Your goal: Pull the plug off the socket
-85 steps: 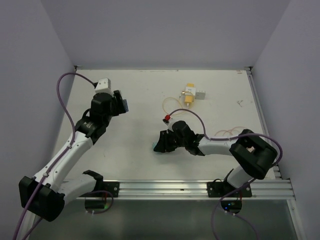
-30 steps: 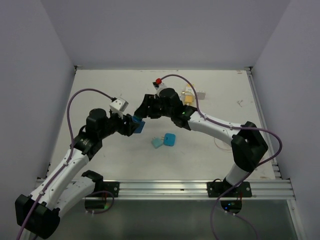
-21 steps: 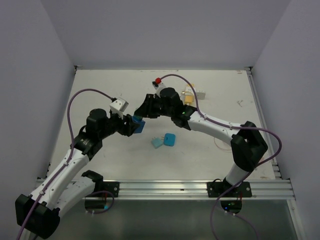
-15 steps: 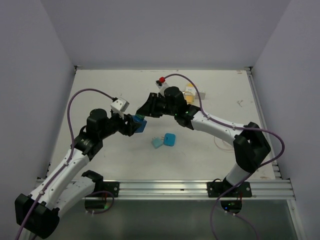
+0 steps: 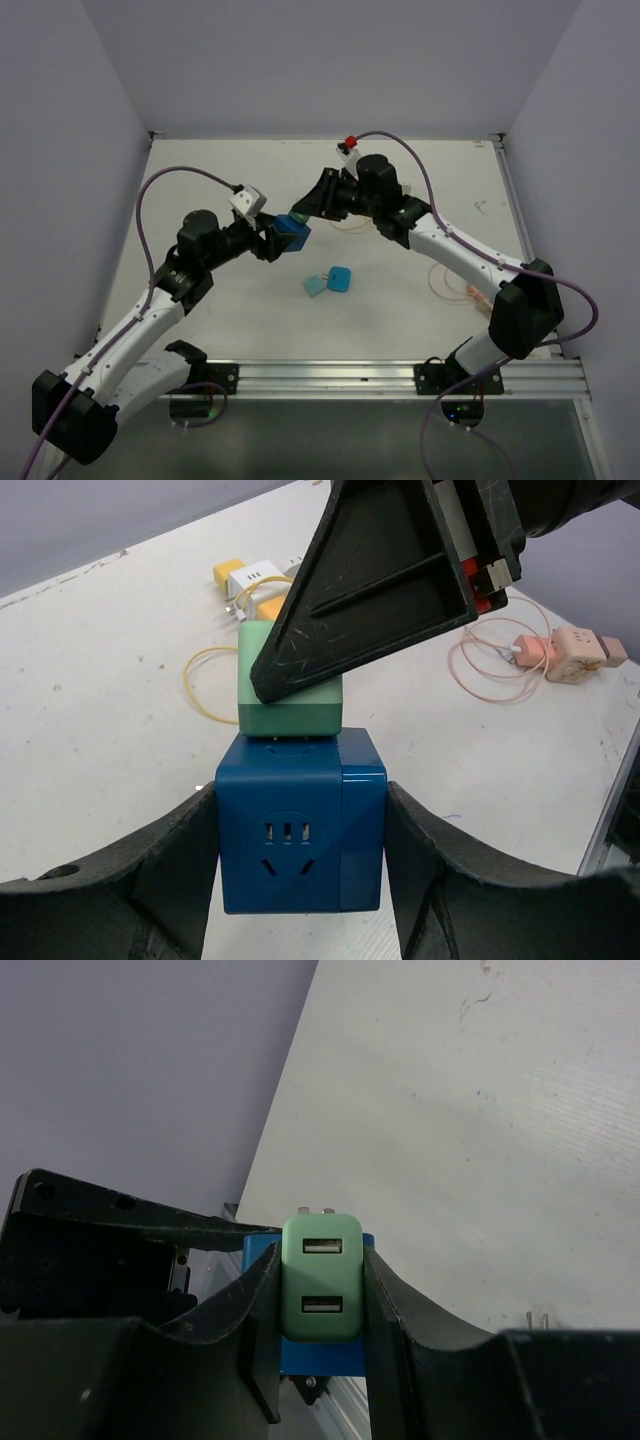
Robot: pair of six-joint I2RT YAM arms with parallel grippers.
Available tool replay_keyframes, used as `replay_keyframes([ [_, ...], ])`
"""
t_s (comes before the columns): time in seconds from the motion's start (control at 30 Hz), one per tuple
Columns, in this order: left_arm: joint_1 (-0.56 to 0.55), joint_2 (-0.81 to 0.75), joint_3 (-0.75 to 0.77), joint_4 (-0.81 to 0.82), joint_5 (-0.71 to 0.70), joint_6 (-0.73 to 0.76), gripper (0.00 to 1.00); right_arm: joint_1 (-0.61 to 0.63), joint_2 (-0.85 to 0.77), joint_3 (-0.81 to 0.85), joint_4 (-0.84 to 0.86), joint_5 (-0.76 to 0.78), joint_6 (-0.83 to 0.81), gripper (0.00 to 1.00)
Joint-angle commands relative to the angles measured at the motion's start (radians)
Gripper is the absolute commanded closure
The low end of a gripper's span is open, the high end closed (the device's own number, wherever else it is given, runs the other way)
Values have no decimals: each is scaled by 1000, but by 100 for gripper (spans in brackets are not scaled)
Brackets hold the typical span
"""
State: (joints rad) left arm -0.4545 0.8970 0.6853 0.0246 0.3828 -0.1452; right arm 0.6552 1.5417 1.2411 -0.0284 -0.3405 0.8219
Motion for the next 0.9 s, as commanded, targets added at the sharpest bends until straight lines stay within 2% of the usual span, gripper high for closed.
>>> replay_keyframes([
  [0.0, 23, 6, 3, -175, -65, 16, 100, -183, -100, 110, -42, 215, -127, 100],
  [0.2, 19, 42, 14, -196, -84, 16, 100, -264, -135, 123, -77, 213, -156, 100],
  [0.57, 10, 82, 26, -215, -101, 15, 100, -420, -198, 95, -25, 146, -84, 100],
  [0.8, 10, 50, 14, -184, -85, 10, 100, -424, -190, 54, 22, 41, -18, 100],
  [0.83, 8, 30, 7, -175, -72, 10, 97, -425, -193, 43, 50, 19, -14, 100],
  [0.87, 10, 16, 0, -151, -65, 13, 84, -425, -193, 17, 61, 5, 0, 100],
])
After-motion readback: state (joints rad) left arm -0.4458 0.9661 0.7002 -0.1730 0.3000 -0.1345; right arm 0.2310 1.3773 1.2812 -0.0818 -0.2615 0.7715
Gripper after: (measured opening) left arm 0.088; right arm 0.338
